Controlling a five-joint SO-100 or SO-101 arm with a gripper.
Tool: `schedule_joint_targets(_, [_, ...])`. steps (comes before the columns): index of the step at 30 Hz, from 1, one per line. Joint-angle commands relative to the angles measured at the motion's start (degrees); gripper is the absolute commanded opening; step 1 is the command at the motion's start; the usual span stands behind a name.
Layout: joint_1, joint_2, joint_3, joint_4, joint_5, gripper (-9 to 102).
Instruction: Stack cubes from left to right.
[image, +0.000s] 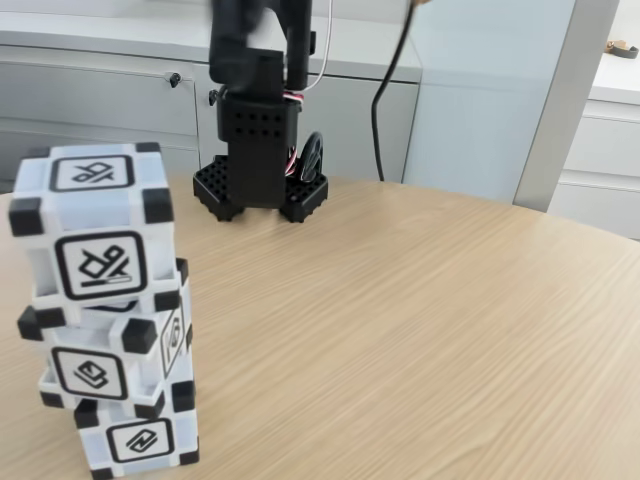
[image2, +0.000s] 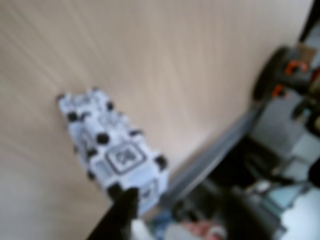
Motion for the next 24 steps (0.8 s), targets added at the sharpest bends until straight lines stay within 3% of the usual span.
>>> schedule_joint_targets(1, [-3.0, 1.4, 1.8, 0.1, 2.1, 0])
schedule_joint_targets(11, [-4.4, 0.4, 18.8, -1.1, 3.5, 0])
schedule_joint_targets(24, [-3.6, 0.4, 27.0, -9.1, 2.3, 0])
